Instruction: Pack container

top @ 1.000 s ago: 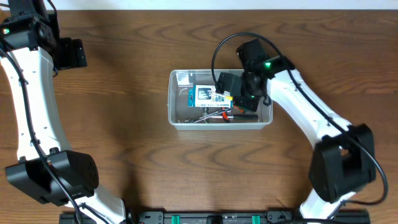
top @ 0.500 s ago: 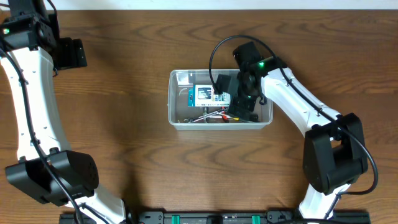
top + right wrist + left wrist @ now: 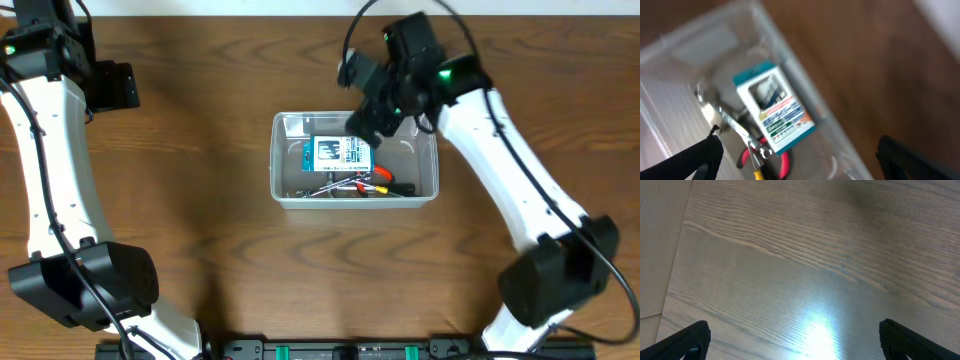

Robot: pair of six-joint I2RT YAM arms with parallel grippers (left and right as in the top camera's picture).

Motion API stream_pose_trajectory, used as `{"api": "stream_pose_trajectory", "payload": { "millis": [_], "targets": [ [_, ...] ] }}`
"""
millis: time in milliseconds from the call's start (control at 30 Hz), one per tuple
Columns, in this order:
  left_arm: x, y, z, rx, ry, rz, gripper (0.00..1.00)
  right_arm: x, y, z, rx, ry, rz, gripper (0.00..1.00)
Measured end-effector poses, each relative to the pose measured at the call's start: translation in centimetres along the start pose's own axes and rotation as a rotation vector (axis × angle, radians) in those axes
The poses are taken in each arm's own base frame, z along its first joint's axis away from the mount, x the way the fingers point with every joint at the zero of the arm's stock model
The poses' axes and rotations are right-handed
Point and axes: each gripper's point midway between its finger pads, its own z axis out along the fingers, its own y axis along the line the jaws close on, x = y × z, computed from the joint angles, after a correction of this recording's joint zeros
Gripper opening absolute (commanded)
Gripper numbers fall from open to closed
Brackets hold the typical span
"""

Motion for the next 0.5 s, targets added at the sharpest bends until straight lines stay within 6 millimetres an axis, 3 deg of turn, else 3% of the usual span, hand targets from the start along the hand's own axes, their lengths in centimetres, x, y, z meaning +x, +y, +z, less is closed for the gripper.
{"api": "stream_pose_trajectory", "payload": {
  "millis": [33,100,200,400,500],
  "targets": [
    [0.0,0.0,0.0,0.0,0.0,0.0,0.98,-0.9,-0.7,-2.0,0.056,-0.03,0.04,0.99],
    [0.0,0.0,0.0,0.0,0.0,0.0,0.98,-1.4,-1.5,-4.3,0.119,-0.055,0.094,0.99],
    [0.0,0.0,0.0,0.0,0.0,0.0,0.98,-0.6,-3.2,-9.2,0.243,-0.081,0.216,0.99],
    [0.0,0.0,0.0,0.0,0.0,0.0,0.98,4.4,-6.1,-19.4,0.457,-0.132,0.493,0.99],
    [0.0,0.0,0.0,0.0,0.0,0.0,0.98,6.5,-5.7,-23.3,0.518,-0.162,0.579,0.99]
  ]
}}
